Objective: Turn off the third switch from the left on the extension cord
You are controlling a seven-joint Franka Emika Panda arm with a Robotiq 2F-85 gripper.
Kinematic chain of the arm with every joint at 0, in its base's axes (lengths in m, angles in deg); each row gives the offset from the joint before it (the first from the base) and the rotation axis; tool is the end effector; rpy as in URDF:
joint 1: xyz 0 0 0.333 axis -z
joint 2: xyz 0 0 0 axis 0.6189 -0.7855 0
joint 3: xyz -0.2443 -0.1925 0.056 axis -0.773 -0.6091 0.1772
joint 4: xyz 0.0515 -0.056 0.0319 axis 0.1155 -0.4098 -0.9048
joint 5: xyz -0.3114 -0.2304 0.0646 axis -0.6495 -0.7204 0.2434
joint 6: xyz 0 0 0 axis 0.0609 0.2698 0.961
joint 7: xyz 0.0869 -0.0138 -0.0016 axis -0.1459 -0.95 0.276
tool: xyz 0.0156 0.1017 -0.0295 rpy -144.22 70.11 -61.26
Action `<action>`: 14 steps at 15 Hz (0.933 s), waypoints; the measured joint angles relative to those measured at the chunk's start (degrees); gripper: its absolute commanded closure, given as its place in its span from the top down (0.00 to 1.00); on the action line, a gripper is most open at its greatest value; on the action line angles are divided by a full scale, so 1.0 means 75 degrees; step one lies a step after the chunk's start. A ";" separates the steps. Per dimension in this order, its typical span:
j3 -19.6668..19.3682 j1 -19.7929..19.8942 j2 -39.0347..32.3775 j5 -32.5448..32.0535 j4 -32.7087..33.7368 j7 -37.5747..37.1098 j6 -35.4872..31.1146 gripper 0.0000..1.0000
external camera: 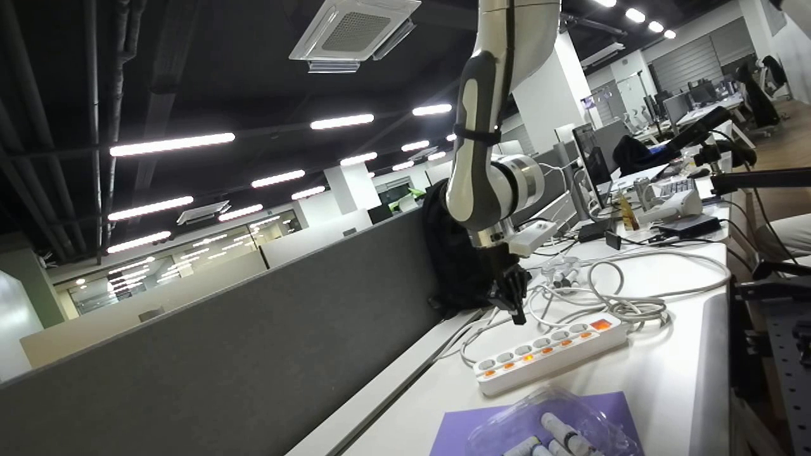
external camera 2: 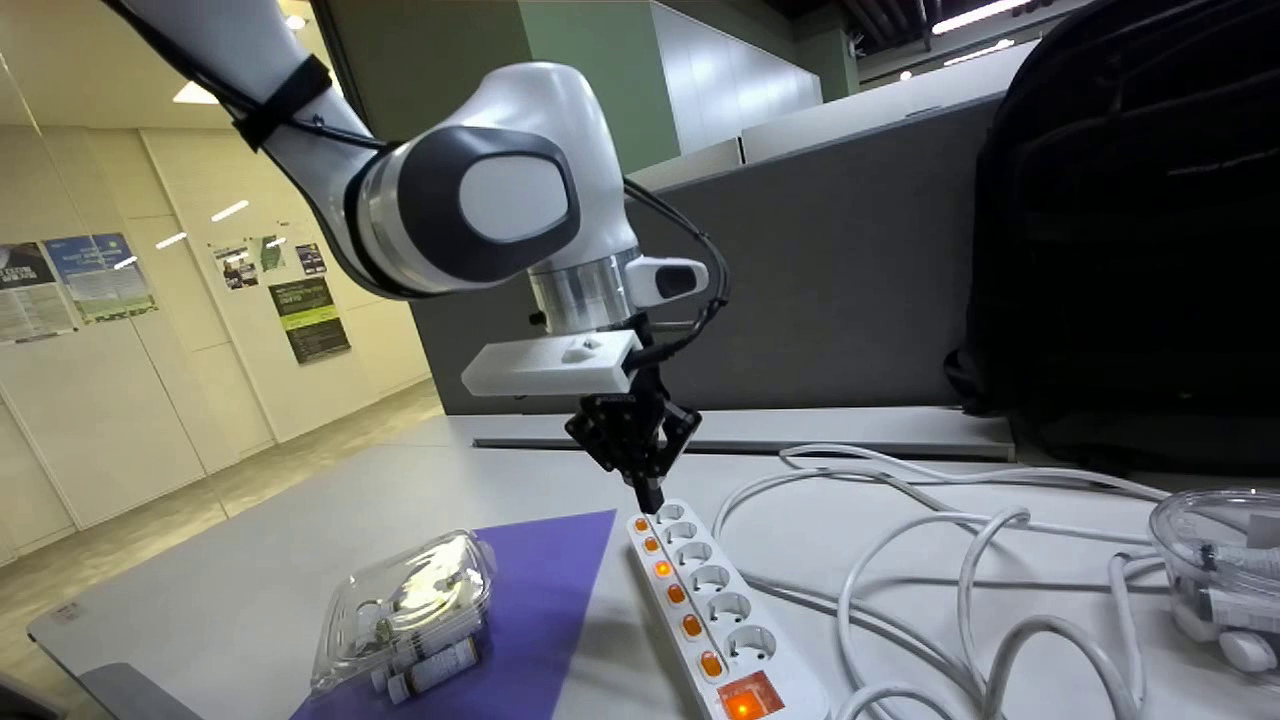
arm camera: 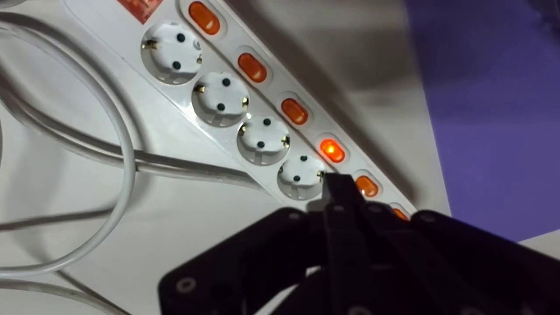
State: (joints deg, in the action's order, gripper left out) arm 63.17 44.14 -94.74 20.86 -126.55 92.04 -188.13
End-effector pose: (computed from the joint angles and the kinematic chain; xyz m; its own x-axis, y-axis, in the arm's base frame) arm 0.5028 -0.0905 0.2177 0.9965 -0.0200 0.0810 -0.0180 -0.9995 -0.0255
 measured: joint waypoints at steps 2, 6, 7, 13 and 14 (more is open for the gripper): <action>0.0002 0.0003 -0.0209 -0.0093 0.0006 -0.0115 -0.0081 0.00; -0.0001 0.0007 -0.0603 -0.0213 0.0068 -0.0279 -0.0093 0.00; -0.0002 0.0009 -0.0700 -0.0259 0.0095 -0.0351 -0.0105 0.00; 0.0048 0.0009 -0.1157 -0.0270 0.0337 -0.0409 -0.0363 0.00; 0.0060 0.0008 -0.1197 -0.0270 0.0369 -0.0409 -0.0392 0.00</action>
State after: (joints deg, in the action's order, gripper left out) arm 63.62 44.20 -103.71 18.83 -123.79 88.97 -191.07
